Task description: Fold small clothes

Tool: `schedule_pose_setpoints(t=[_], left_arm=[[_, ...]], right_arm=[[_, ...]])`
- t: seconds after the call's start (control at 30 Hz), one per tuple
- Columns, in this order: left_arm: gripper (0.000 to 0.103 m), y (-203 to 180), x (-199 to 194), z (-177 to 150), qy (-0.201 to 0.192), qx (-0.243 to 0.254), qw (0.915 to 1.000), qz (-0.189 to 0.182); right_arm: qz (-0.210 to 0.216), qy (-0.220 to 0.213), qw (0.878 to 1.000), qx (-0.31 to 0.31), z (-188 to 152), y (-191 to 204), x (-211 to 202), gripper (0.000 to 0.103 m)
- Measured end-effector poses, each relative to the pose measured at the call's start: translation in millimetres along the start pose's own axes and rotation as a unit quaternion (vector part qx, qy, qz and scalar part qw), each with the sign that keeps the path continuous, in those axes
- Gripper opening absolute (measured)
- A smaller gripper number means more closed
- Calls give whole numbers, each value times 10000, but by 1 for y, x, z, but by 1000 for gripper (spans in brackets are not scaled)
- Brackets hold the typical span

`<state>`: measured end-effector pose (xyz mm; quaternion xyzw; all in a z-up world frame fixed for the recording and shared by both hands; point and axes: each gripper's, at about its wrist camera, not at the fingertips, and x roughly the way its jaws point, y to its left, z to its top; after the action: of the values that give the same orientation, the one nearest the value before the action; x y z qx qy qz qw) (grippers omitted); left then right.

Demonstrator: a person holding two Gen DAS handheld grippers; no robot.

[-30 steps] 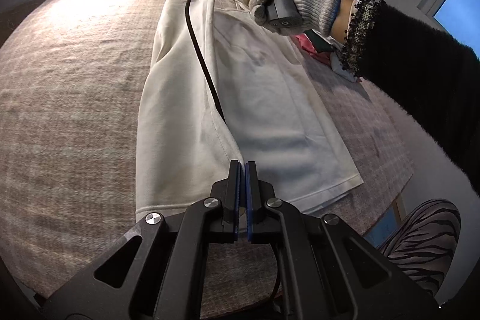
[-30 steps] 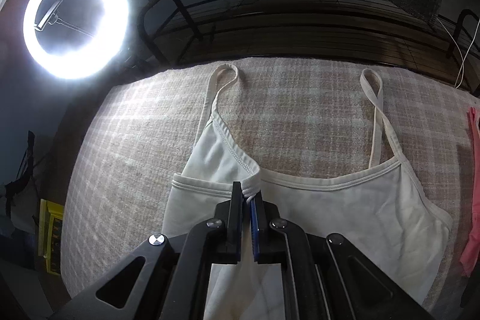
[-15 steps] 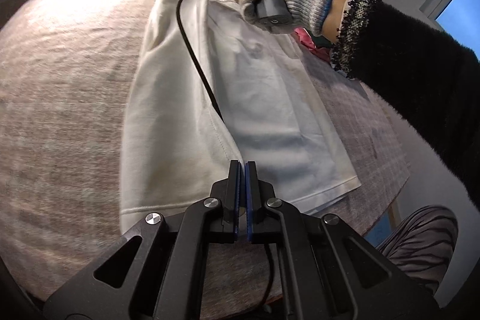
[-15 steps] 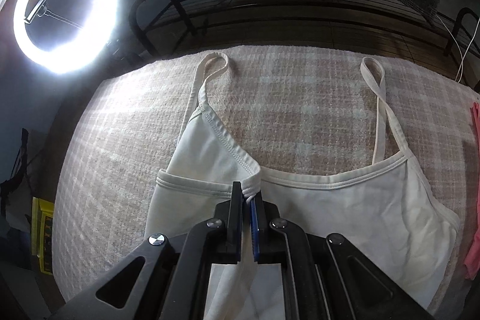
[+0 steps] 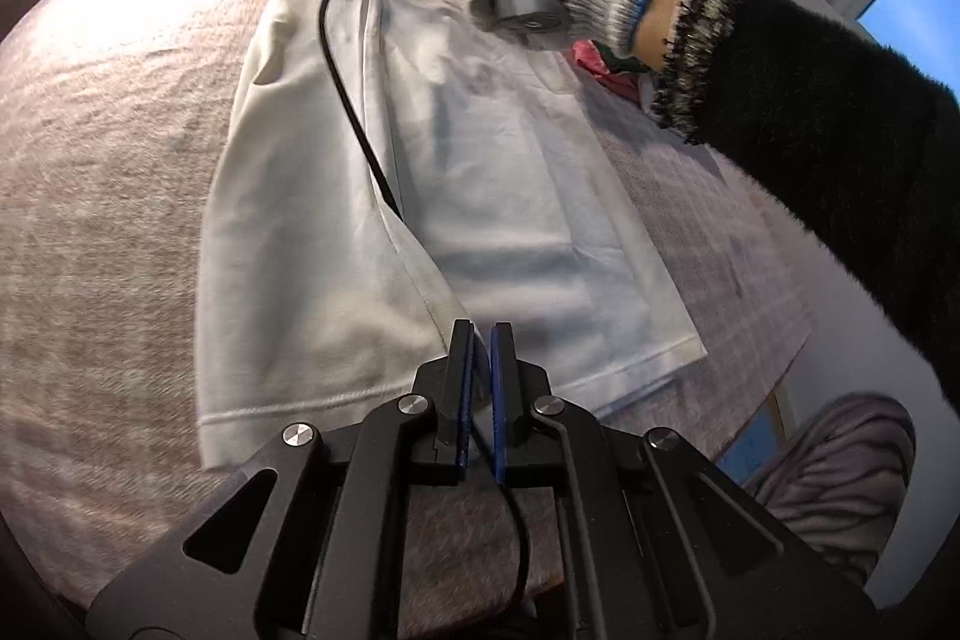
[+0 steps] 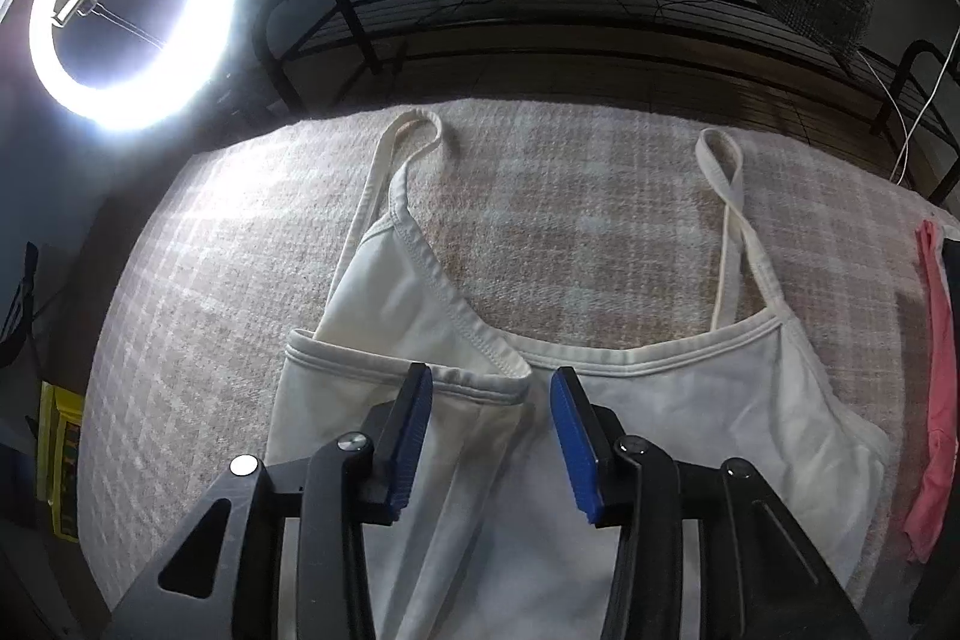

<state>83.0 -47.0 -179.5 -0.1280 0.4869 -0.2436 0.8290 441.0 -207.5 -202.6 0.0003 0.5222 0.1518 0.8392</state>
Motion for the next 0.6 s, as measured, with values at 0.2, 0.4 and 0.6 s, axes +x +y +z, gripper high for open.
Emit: schedule_pose_setpoints(t=[0.2, 0.4, 0.6], left_arm=[[1, 8, -45, -17, -223, 206, 9995, 5], [1, 28, -90, -34, -498, 74, 9986, 168], [1, 62, -92, -35, -456, -279, 9962, 695]], right_arm=[[465, -290, 9978, 365, -17, -12, -72, 43], [1005, -419, 9937, 275, -91, 0, -139, 43], [1253, -22, 9921, -73, -188, 32, -157, 43]])
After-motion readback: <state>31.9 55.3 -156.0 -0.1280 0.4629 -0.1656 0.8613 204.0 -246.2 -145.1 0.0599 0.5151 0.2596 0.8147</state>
